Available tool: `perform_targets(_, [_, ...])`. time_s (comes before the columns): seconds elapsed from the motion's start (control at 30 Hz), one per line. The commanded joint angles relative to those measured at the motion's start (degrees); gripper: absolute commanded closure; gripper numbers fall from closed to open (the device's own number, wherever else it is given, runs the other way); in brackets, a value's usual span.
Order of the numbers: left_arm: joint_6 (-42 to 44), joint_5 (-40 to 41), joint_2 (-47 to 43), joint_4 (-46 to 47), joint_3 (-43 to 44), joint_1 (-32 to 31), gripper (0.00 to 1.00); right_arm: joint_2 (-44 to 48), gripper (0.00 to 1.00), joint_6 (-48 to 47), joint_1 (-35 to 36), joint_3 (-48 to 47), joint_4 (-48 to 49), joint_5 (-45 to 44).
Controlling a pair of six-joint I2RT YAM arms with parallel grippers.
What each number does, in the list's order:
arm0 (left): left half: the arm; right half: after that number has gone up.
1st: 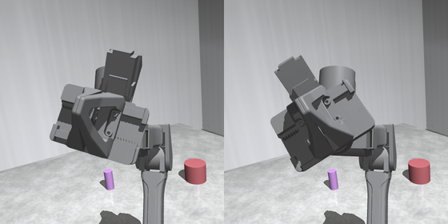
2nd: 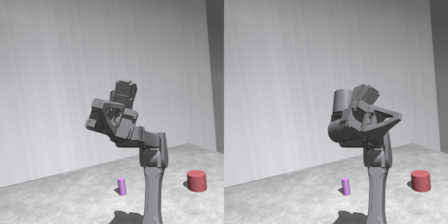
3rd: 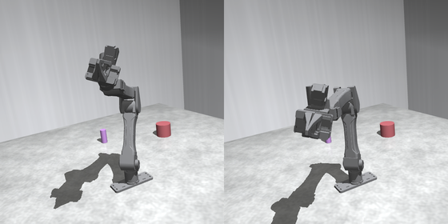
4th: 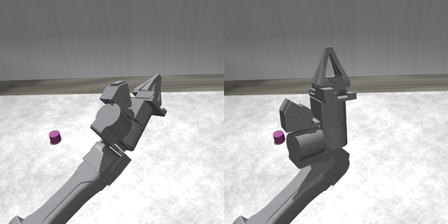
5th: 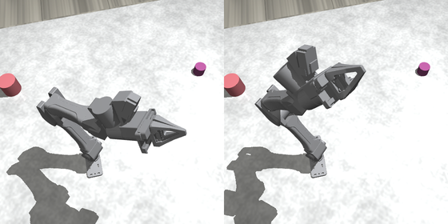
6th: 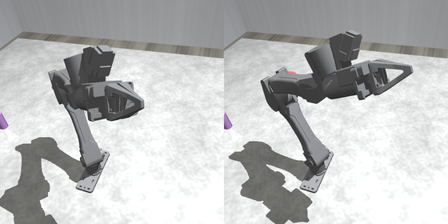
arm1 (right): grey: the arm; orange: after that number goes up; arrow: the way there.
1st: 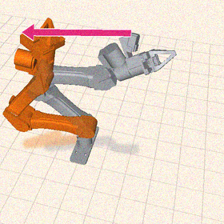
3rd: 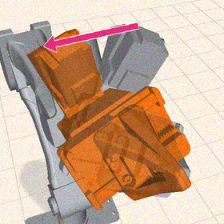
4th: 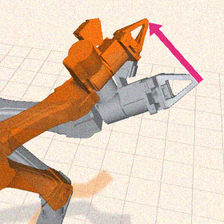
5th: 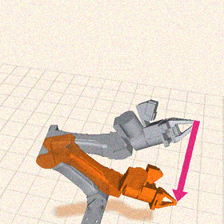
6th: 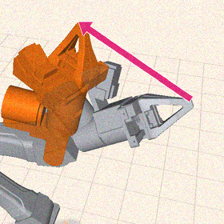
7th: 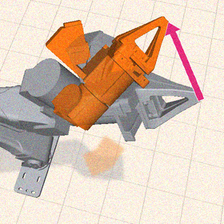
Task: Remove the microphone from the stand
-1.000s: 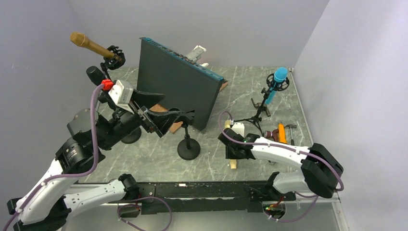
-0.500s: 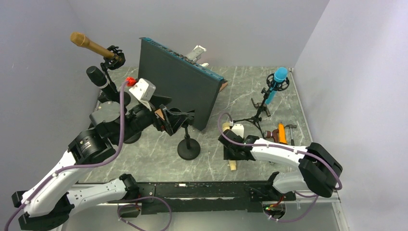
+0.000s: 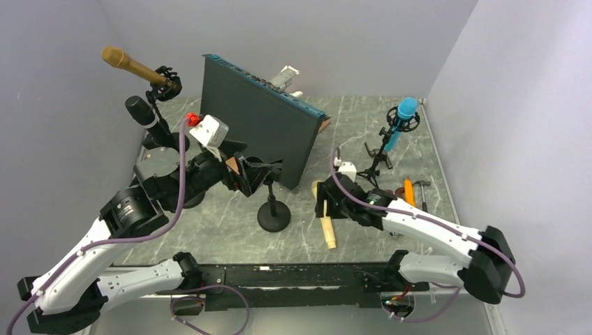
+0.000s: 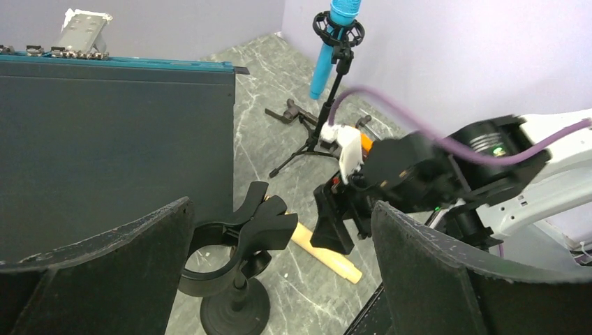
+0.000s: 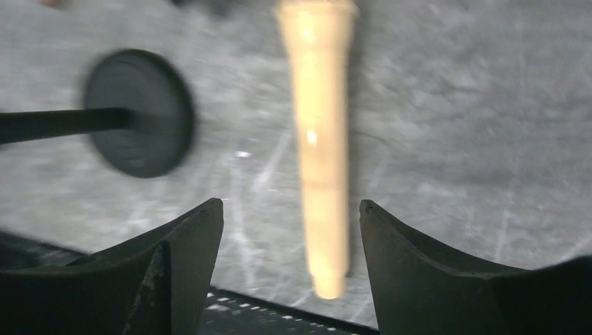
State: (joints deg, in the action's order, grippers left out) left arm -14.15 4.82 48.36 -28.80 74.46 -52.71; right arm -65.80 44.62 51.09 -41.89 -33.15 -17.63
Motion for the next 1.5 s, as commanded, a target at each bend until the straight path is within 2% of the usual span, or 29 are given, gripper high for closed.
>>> perform_targets(0.0, [1.3, 1.8, -1.5, 0.5, -0.4, -0.1, 0.01, 6.3, 0.25, -2.4, 0.0, -8.2, 1.9, 5.4])
perform_targets(0.13, [1.6, 3.3, -0.9, -0.8, 0.0, -0.1, 0.01, 9.9, 0.22, -1.9, -0.3, -12.8, 8.2, 12.6])
perform_targets(0.27, [1.6, 3.9, -0.4, -1.0, -0.5, -0.2, 0.01, 10.0, 0.21, -2.4, -0.5, -19.6, 10.0, 14.8])
perform_targets(0.4, [1.8, 5.1, 0.1, -1.0, -1.3, -0.1, 0.01, 7.7, 0.2, -3.0, -0.6, -23.8, 13.2, 18.1])
perform_targets(0.6, [2.8, 9.0, 0.8, -2.7, -1.9, -0.1, 0.07, 2.6, 0.2, -2.8, -0.7, -28.4, 17.8, 25.1])
perform_targets(0.77, [3.5, 12.4, 0.9, -3.9, -2.5, -0.1, 0.18, -0.3, 0.21, -2.6, -0.7, -29.3, 19.7, 26.7])
perform_targets(0.93, [3.6, 16.3, 1.0, -4.4, -3.3, -0.1, 0.37, -2.4, 0.22, -3.0, -0.7, -30.1, 19.4, 26.4])
perform_targets(1.07, [3.8, 16.9, 1.8, -4.0, -3.9, 0.0, 0.48, -3.3, 0.24, -3.0, -0.8, -29.9, 19.9, 26.4])
perform_targets(1.47, [3.2, 17.2, 4.3, -2.6, -6.5, 0.0, 0.63, -4.7, 0.26, -5.3, -0.9, -32.1, 17.7, 24.3])
